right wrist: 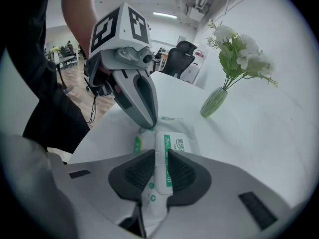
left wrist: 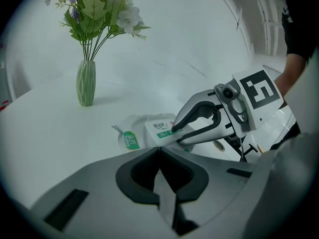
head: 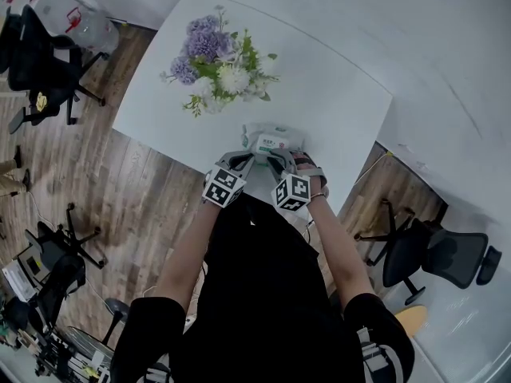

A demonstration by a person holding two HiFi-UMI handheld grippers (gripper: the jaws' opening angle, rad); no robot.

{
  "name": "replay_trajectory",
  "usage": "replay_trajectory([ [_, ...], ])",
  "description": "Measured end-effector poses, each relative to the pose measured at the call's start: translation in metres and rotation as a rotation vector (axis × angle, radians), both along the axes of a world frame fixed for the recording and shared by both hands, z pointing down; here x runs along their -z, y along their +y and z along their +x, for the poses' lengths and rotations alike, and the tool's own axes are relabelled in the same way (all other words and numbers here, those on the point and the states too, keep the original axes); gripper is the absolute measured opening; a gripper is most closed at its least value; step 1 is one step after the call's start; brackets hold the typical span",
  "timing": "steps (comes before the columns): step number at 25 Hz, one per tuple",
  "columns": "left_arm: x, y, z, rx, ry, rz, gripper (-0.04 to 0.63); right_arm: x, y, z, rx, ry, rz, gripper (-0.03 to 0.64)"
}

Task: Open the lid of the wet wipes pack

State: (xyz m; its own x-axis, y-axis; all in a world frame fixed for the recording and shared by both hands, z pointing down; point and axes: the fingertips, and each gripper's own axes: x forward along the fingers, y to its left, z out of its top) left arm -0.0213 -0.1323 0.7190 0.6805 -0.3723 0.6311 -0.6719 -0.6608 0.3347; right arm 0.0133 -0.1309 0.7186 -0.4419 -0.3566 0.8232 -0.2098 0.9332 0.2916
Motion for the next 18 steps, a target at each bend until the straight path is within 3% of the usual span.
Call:
replay_trajectory([
  [18, -0.005, -0.001, 0.005, -0.031, -0.033, -0.020, 0.021, 0.010, 0.003, 0.002, -0.028, -0.065, -0.073, 0.035],
])
